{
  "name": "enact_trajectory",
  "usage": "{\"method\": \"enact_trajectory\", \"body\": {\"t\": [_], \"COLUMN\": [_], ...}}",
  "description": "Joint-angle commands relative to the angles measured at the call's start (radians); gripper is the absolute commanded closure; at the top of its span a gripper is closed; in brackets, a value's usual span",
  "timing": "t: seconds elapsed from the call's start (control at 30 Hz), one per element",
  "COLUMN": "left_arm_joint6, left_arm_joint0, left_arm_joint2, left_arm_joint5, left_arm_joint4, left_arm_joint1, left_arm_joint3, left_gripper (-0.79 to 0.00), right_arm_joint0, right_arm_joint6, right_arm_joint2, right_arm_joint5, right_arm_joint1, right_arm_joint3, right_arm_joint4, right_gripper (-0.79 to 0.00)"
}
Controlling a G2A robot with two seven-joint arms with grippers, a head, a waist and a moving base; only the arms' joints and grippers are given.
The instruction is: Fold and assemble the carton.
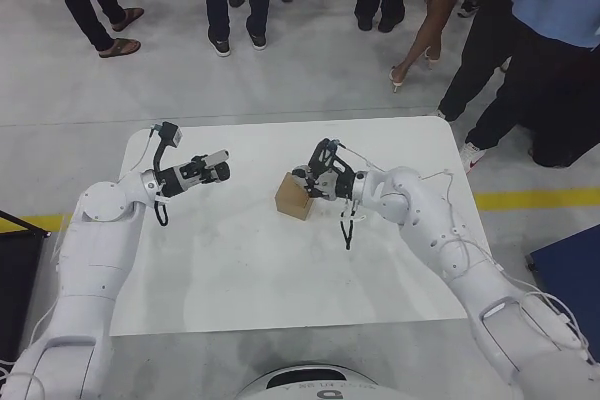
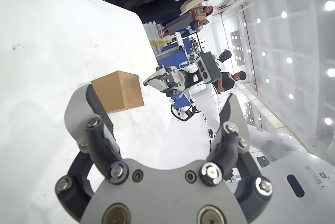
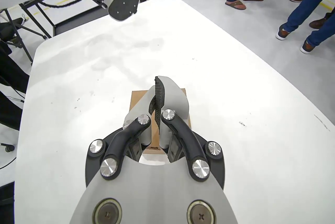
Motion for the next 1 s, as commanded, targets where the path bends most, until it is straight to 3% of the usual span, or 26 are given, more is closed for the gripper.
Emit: {"method": "enact_trajectory", "body": {"t": [0.0, 0.3, 0.57, 0.8, 0.97], "left_arm_joint6": [0.0, 0.0, 0.0, 0.0, 0.0], "left_arm_joint0": [0.0, 0.0, 0.0, 0.0, 0.0], "left_arm_joint2": [0.0, 0.0, 0.0, 0.0, 0.0], "left_arm_joint5": [0.0, 0.0, 0.0, 0.0, 0.0], "left_arm_joint4": [0.0, 0.0, 0.0, 0.0, 0.0], "left_arm_joint1": [0.0, 0.0, 0.0, 0.0, 0.0], "left_arm_joint3": [0.0, 0.0, 0.0, 0.0, 0.0], "left_gripper": [-0.785, -0.785, -0.785, -0.785, -0.785], "right_arm_joint0": [0.01, 0.008, -0.004, -0.088, -0.153], "right_arm_joint6": [0.036, -0.004, 0.029, -0.096, -0.013], "right_arm_joint2": [-0.019, -0.002, -0.022, 0.147, 0.2], "right_arm_joint5": [0.001, 0.005, 0.015, -0.059, 0.007], "right_arm_joint1": [-0.007, -0.006, -0.012, 0.045, 0.069], "right_arm_joint3": [0.019, 0.004, 0.0, -0.029, -0.021], "right_arm_joint4": [0.004, -0.012, -0.027, -0.003, -0.027], "right_gripper": [0.0, 0.0, 0.0, 0.0, 0.0]}}
